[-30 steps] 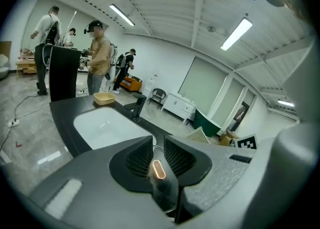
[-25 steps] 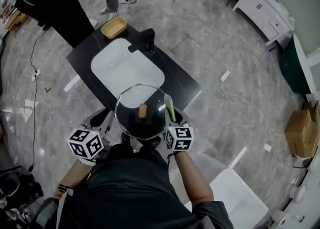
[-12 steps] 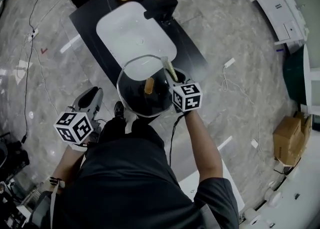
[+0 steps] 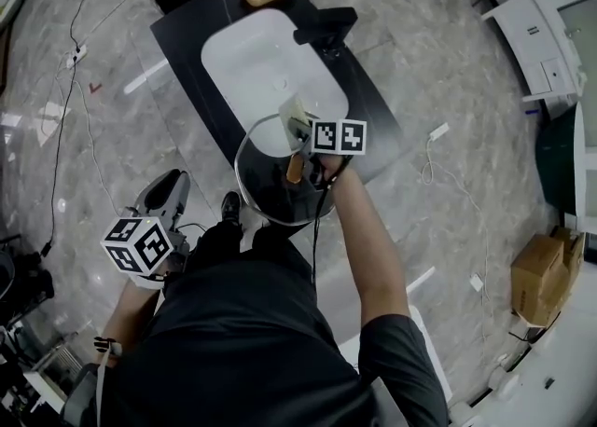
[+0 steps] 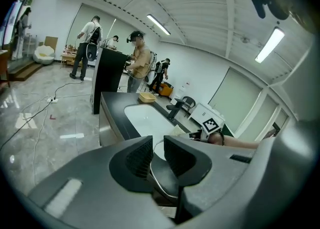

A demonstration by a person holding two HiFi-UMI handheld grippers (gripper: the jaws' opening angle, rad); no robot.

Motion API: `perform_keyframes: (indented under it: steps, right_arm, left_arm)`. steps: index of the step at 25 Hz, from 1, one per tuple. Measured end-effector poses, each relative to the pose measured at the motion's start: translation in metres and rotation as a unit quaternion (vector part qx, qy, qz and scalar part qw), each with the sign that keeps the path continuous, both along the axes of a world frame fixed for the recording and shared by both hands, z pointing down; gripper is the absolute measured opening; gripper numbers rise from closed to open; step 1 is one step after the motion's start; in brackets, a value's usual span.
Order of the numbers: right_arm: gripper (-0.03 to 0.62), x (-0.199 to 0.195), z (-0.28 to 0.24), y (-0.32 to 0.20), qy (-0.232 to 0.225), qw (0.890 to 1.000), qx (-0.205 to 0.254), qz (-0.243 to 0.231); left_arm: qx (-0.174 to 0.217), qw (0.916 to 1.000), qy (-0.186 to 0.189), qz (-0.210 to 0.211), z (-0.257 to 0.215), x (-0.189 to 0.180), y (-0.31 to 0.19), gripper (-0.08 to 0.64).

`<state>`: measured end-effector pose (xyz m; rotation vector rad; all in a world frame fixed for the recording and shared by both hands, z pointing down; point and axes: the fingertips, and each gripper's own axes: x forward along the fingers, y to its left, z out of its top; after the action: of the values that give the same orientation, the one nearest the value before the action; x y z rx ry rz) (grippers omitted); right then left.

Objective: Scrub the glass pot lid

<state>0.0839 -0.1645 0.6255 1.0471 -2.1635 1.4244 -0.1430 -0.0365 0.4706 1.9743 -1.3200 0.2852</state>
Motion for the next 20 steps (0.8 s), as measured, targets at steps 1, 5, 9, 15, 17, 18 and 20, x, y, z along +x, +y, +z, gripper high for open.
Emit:
perform_keyframes:
  steps: [1,5,9,15,17,18,20]
  right_arm:
    - [0.064,0.005,0.004,0.001,-0.005,1.000,-0.009,0.013]
    - [0.064,0.036,0.017,0.003,-0.023,0.996,-0.014,0.088]
    - [0.064,0.075,0.025,0.016,-0.011,0.989,-0.001,0.150]
    - [0.064,0.139,0.030,0.056,-0.006,0.973,0.003,0.231]
    - [0.064,0.161,0.033,0.073,0.008,0.967,0.005,0.253]
    - [0.064,0.171,0.034,0.081,0.017,0.965,0.006,0.261]
    - [0.064,0.187,0.034,0.097,0.030,0.960,0.008,0.277]
  left_arm:
    - [-0.003,1.0000,0.000,-0.001,0.001,-0.002,0.001,0.071]
    - [-0.010,0.9999,-0.001,0.009,0.006,0.004,-0.002,0.071]
    - [-0.004,0.9991,-0.002,0.041,0.005,0.025,-0.009,0.071]
    - [0.001,0.9950,-0.005,0.099,-0.002,0.068,-0.015,0.071]
    - [0.004,0.9919,-0.006,0.127,-0.005,0.088,-0.019,0.071]
    - [0.006,0.9899,-0.005,0.142,-0.006,0.098,-0.021,0.071]
    - [0.011,0.9855,-0.004,0.169,-0.009,0.117,-0.023,0.071]
